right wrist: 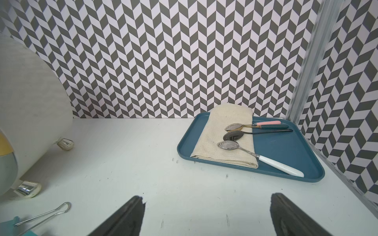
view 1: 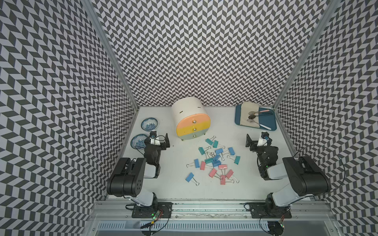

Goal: Put the binder clips in the drawer according to color
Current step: Open the drawer in the storage box.

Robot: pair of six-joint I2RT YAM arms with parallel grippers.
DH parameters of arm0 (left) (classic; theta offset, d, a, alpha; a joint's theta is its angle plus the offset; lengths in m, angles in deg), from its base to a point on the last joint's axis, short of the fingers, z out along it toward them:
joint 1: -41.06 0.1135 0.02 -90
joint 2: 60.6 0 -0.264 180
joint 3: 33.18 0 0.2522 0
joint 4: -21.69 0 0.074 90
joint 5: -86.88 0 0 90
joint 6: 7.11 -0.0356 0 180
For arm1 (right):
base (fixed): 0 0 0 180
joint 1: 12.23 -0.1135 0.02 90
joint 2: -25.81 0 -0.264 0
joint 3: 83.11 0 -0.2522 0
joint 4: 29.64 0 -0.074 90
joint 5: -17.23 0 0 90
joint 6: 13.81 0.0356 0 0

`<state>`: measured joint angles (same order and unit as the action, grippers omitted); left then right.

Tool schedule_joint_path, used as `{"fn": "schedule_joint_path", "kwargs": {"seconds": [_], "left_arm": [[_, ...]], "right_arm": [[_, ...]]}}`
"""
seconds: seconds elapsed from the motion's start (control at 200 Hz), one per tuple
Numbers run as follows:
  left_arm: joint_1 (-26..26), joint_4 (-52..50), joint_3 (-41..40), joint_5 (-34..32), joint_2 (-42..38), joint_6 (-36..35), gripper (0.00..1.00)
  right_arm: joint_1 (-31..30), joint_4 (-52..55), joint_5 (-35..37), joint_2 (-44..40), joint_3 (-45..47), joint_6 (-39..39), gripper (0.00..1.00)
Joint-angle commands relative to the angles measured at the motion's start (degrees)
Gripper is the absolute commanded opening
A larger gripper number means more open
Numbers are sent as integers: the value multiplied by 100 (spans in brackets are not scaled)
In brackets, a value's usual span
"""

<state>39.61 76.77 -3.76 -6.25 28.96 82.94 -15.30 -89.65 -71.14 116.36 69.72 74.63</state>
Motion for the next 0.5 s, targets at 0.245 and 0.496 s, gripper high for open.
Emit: {"fn": "schedule_joint_path", "kwargs": {"seconds": [0.245, 0.496], "left_arm": [[48, 68, -28, 84, -85, -5, 100], [49, 52, -28, 85, -87, -5, 100]], "right_arm": [[31, -365, -11, -89, 7, -24, 99], [32, -339, 16, -85, 1, -11, 99]]}}
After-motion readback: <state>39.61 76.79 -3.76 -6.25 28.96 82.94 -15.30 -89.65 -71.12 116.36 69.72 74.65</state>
